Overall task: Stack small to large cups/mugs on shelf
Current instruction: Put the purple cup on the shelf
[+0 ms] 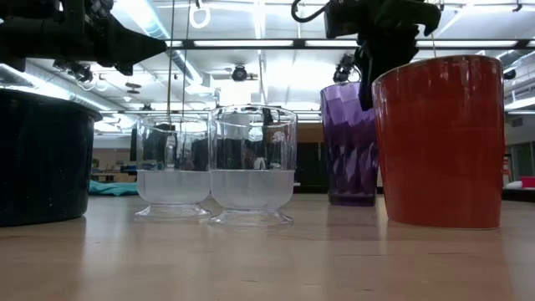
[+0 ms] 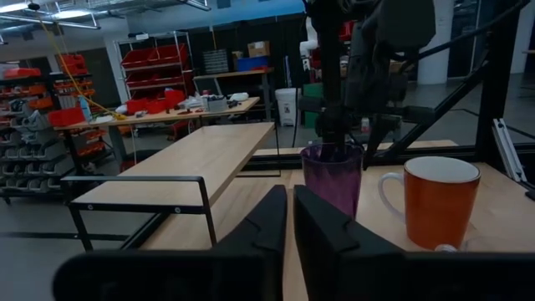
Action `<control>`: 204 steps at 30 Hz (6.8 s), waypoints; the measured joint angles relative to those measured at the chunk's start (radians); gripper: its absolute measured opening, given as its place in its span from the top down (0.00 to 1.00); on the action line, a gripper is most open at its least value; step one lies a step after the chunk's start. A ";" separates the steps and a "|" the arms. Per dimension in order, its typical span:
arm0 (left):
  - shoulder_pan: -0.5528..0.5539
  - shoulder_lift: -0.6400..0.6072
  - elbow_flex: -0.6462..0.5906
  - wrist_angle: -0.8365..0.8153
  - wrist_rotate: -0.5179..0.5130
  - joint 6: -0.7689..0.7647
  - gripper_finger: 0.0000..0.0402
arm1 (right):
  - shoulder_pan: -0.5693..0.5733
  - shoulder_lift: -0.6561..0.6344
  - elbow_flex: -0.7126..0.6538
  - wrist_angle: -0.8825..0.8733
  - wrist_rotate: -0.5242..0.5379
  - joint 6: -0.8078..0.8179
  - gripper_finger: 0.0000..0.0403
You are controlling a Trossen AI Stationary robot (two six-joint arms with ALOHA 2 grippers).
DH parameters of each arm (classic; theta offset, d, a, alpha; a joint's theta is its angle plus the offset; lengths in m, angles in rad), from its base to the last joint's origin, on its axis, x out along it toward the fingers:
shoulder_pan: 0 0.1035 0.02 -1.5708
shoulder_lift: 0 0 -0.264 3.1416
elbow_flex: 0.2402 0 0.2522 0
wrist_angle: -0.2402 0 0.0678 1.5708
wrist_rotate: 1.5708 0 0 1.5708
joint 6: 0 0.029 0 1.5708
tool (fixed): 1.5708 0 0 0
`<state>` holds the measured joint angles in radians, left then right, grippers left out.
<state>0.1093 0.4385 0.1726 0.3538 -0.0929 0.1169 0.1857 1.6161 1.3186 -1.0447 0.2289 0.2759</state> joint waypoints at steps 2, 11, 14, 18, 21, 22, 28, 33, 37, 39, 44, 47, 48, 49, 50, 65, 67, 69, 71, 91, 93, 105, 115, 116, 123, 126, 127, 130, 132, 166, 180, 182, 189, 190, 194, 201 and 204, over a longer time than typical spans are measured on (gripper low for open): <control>0.000 0.000 0.000 0.000 0.000 0.000 0.91 | 0.000 0.000 0.000 0.010 0.000 -0.010 0.63; 0.000 0.000 0.000 0.000 0.000 0.000 0.92 | -0.009 0.000 0.000 0.016 -0.001 -0.017 0.76; 0.000 0.000 0.000 0.000 0.000 0.000 0.93 | -0.015 0.000 0.000 0.017 -0.003 -0.022 0.81; 0.000 0.000 0.000 0.000 0.000 0.000 0.92 | -0.026 0.000 0.008 0.022 -0.027 -0.029 0.88; 0.000 0.000 0.000 0.000 0.000 0.000 0.91 | -0.039 0.000 0.028 0.033 -0.052 -0.036 0.94; 0.000 0.000 0.000 0.000 0.000 0.000 0.91 | -0.044 0.000 0.035 0.034 -0.055 -0.036 0.96; 0.000 0.000 0.000 0.000 0.000 0.000 0.90 | -0.073 0.000 0.047 0.048 -0.077 -0.043 0.96; 0.000 0.000 0.000 0.000 0.000 0.000 0.92 | -0.081 0.001 0.070 0.060 -0.107 -0.034 0.98; 0.000 0.000 0.000 0.000 0.000 0.000 0.93 | -0.080 0.001 0.140 0.063 -0.122 -0.043 0.98; 0.000 0.000 0.000 0.000 0.000 0.000 0.93 | -0.081 0.001 0.185 0.057 -0.122 -0.056 0.97; 0.000 0.000 0.000 0.000 0.000 0.000 0.91 | -0.087 0.000 0.284 0.047 -0.122 -0.094 0.98; 0.000 0.000 0.000 0.000 0.000 0.000 0.90 | -0.087 0.000 0.334 0.044 -0.118 -0.095 0.98; 0.000 0.000 0.000 0.000 0.000 0.000 0.90 | -0.086 0.000 0.346 0.042 -0.117 -0.096 0.98; 0.000 0.000 0.000 0.000 0.000 0.000 0.90 | -0.085 0.000 0.354 0.040 -0.117 -0.096 0.98; 0.000 0.000 0.000 0.000 0.000 0.000 0.91 | -0.085 0.000 0.362 0.039 -0.118 -0.096 0.98; 0.000 0.000 0.000 0.000 0.000 0.000 0.91 | -0.100 0.000 0.571 -0.144 -0.021 -0.172 0.98; 0.000 0.000 0.000 0.000 0.000 0.000 0.90 | -0.108 0.000 0.580 -0.140 -0.016 -0.181 0.98; 0.000 0.000 0.000 0.000 0.000 0.000 0.90 | -0.120 0.000 0.594 -0.174 -0.012 -0.190 0.98; 0.000 0.000 0.000 0.000 0.000 0.000 0.90 | -0.134 -0.001 0.599 -0.205 0.010 -0.193 0.98; 0.000 0.000 0.000 0.000 0.000 0.000 0.90 | -0.385 0.000 0.592 -0.269 -0.011 -0.309 0.97; 0.000 0.000 0.000 0.000 0.000 0.000 0.91 | -0.407 0.000 0.591 -0.271 -0.014 -0.314 0.97; 0.000 0.000 0.000 0.000 0.000 0.000 0.92 | -0.458 0.010 0.589 -0.275 -0.067 -0.333 0.97; 0.000 0.000 0.000 0.000 0.000 0.000 0.91 | -0.460 0.011 0.589 -0.323 -0.068 -0.304 0.97; 0.000 0.000 0.000 0.000 0.000 0.000 0.91 | -0.461 0.011 0.589 -0.334 -0.067 -0.302 0.97; 0.000 0.000 0.000 0.000 0.000 0.000 0.93 | -0.465 0.011 0.589 -0.339 -0.065 -0.294 0.95; 0.000 0.000 0.000 0.000 0.000 0.000 0.92 | -0.465 0.011 0.589 -0.338 -0.065 -0.295 0.93; 0.000 0.000 0.000 0.000 0.000 0.000 0.91 | -0.465 0.011 0.589 -0.336 -0.065 -0.295 0.92; 0.000 0.000 0.000 0.000 0.000 0.000 0.90 | -0.466 0.011 0.589 -0.335 -0.053 -0.294 0.89; 0.000 0.000 0.000 0.000 0.000 0.000 0.90 | -0.465 0.011 0.589 -0.335 -0.041 -0.294 0.87; 0.000 0.000 0.000 0.000 0.000 0.000 0.93 | -0.456 -0.002 0.726 -0.305 0.033 -0.271 0.44; 0.000 0.000 0.000 0.000 0.000 0.000 0.91 | -0.304 -0.153 0.671 -0.388 0.114 -0.091 0.46; 0.000 0.000 0.000 0.000 0.000 0.000 0.92 | -0.273 -0.188 0.627 -0.386 0.134 -0.044 0.46; 0.000 0.000 0.000 0.000 0.000 0.000 0.93 | -0.189 -0.291 0.434 -0.343 0.218 0.035 0.46; 0.000 0.000 0.000 0.000 0.000 0.000 0.93 | -0.185 -0.303 0.406 -0.330 0.218 0.037 0.46; 0.000 0.000 0.000 0.000 0.000 0.000 0.92 | -0.181 -0.353 0.308 -0.284 0.217 0.040 0.46; 0.000 0.000 0.000 0.000 0.000 0.000 0.91 | -0.206 -0.397 0.157 -0.258 0.231 0.047 0.46; 0.000 0.000 0.000 0.000 0.000 0.000 0.92 | -0.239 -0.397 0.082 -0.243 0.263 0.048 0.46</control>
<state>0.1093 0.4381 0.1730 0.3538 -0.0929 0.1165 -0.0536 1.2186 1.4008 -1.2876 0.4924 0.3237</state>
